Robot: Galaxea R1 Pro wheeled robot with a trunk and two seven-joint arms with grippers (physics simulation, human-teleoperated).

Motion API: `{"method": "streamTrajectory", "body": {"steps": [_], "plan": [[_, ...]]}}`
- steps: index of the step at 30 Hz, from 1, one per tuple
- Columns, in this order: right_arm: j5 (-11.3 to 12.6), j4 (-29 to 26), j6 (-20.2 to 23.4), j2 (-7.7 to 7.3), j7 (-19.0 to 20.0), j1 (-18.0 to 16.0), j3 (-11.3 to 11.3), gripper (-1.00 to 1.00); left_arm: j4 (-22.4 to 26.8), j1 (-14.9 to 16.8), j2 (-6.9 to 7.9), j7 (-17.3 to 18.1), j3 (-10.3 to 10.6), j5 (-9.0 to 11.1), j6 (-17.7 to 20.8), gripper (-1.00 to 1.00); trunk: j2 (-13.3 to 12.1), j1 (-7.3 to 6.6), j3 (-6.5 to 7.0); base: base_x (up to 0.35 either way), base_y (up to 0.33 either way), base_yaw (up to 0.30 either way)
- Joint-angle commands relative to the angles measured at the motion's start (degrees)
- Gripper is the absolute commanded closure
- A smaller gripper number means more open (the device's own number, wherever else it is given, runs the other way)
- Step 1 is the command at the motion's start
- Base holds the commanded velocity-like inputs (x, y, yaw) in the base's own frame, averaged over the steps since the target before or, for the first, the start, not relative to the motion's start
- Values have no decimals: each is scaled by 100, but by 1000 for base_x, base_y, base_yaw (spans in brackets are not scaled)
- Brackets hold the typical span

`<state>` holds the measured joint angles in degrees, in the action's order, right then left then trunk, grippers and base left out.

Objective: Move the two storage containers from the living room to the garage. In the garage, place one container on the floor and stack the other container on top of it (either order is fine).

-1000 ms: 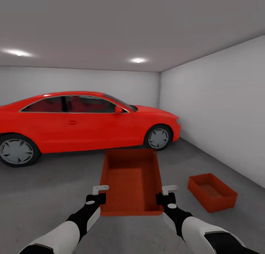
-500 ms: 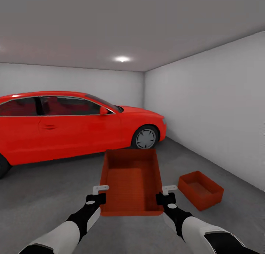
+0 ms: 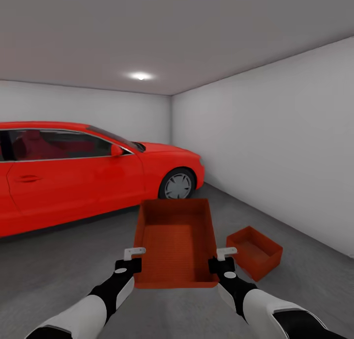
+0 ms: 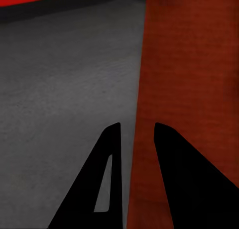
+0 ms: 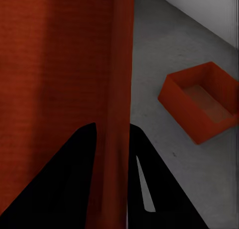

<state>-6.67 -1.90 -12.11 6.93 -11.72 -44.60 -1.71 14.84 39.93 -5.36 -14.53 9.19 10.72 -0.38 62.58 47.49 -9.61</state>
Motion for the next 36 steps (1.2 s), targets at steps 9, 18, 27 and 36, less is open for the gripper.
{"method": "streamTrajectory", "body": {"steps": [9,18,27,36], "plan": [[-72,23,15,28,-14,-5,56,100,335,6,2,-64,-132,-61,-14,100,5,4,-8,302,217,-289],[-72,23,15,28,-10,-4,56,100,335,6,3,-65,-128,-61,-14,100,5,4,-8,302,217,-289],[-72,23,15,28,-9,-5,56,100,335,6,0,-62,-128,-61,-14,100,5,4,-8,302,217,-289],[-72,23,15,24,-13,-5,61,100,335,6,8,-62,-128,-61,-14,100,5,4,-8,302,217,-289]]}}
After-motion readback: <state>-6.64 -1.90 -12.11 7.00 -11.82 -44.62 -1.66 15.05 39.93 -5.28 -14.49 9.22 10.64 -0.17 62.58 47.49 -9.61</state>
